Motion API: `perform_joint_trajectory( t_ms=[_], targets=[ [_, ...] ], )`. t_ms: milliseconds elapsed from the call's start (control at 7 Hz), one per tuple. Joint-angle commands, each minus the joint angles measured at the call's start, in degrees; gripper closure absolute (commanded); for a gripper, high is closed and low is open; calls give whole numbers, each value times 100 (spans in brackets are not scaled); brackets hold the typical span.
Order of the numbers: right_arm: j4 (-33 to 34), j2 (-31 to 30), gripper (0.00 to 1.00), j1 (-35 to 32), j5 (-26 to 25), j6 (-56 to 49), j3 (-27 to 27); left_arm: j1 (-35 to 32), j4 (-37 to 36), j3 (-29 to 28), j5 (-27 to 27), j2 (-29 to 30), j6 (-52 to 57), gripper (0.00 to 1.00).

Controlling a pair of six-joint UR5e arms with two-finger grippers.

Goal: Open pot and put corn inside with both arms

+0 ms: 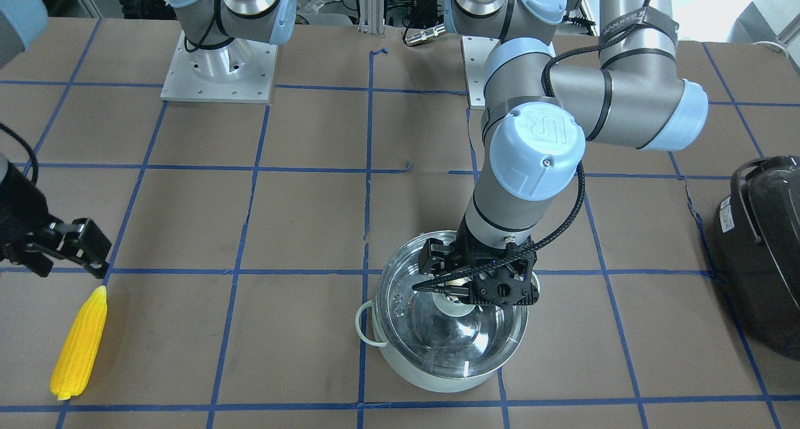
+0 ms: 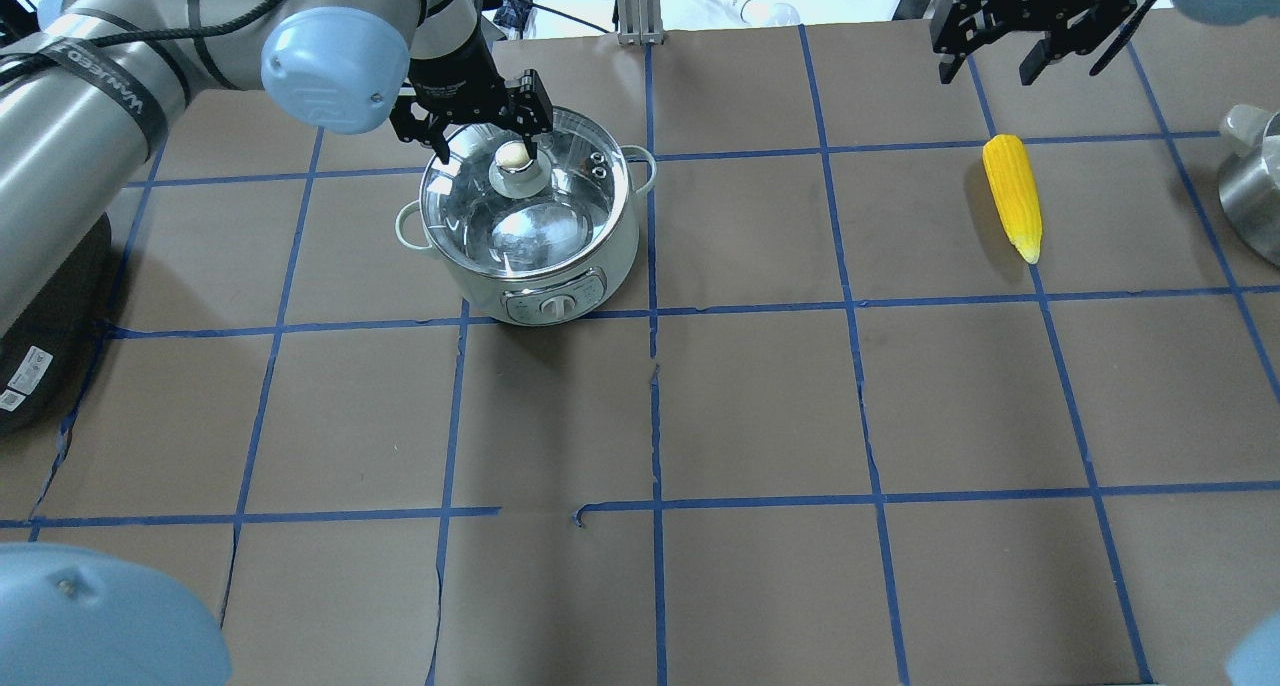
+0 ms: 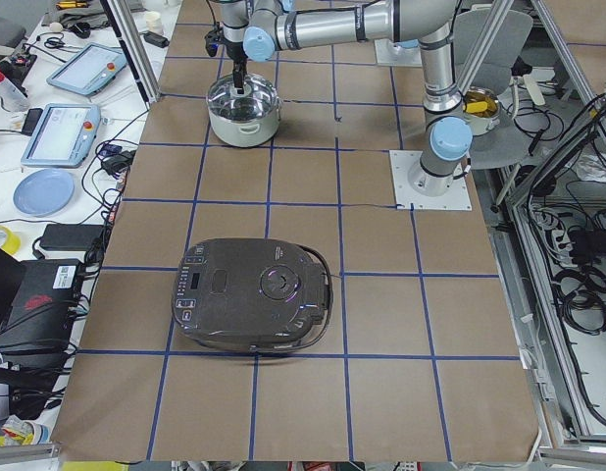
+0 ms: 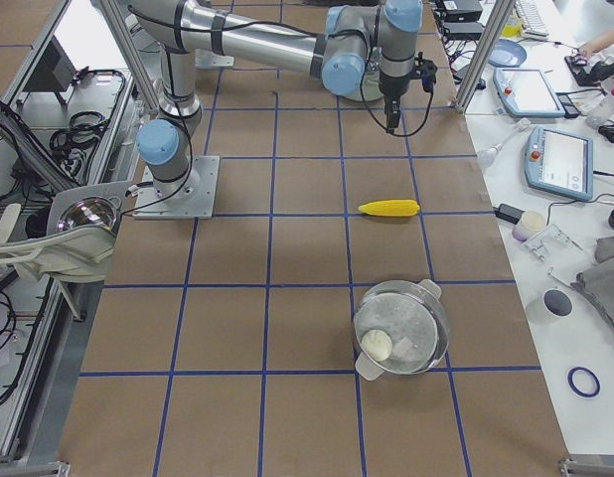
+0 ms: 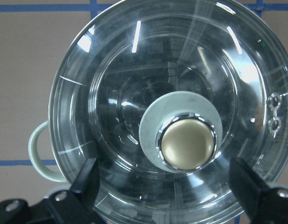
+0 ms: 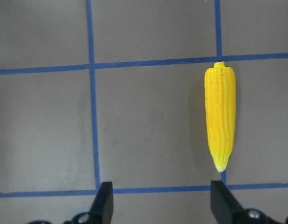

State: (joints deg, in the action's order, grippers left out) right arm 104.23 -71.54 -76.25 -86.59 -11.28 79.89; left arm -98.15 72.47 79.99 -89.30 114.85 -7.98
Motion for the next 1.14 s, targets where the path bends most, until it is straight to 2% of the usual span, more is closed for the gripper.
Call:
perform_joint_trajectory(
  t_ms=[0,143,286,429,571,714,1000],
  targets=[
    [229,507,23,233,2,-357,-96,-37,-206,8,9,134,-36,3],
    [804,1032,23,286,10,-531,-140,-46,-216,-1,0,143,-54,25],
    [1079,1454,23,434,-7,-715,-262,-46,-216,-1,9,143,-54,46],
    [1117,1685,23,462,-51,-961,-367,-46,-216,-18,18,134,-54,76],
    [1213,1922,23,497,-60,-963,-351,-46,-225,-36,27,134,-63,92],
    [1309,2081,23,506,-77,-911,-351,-46,-225,-114,35,47,-63,100],
    [1284,2091,22,506,-208,-964,-272,67,-33,-483,-61,-129,68,100]
  ],
)
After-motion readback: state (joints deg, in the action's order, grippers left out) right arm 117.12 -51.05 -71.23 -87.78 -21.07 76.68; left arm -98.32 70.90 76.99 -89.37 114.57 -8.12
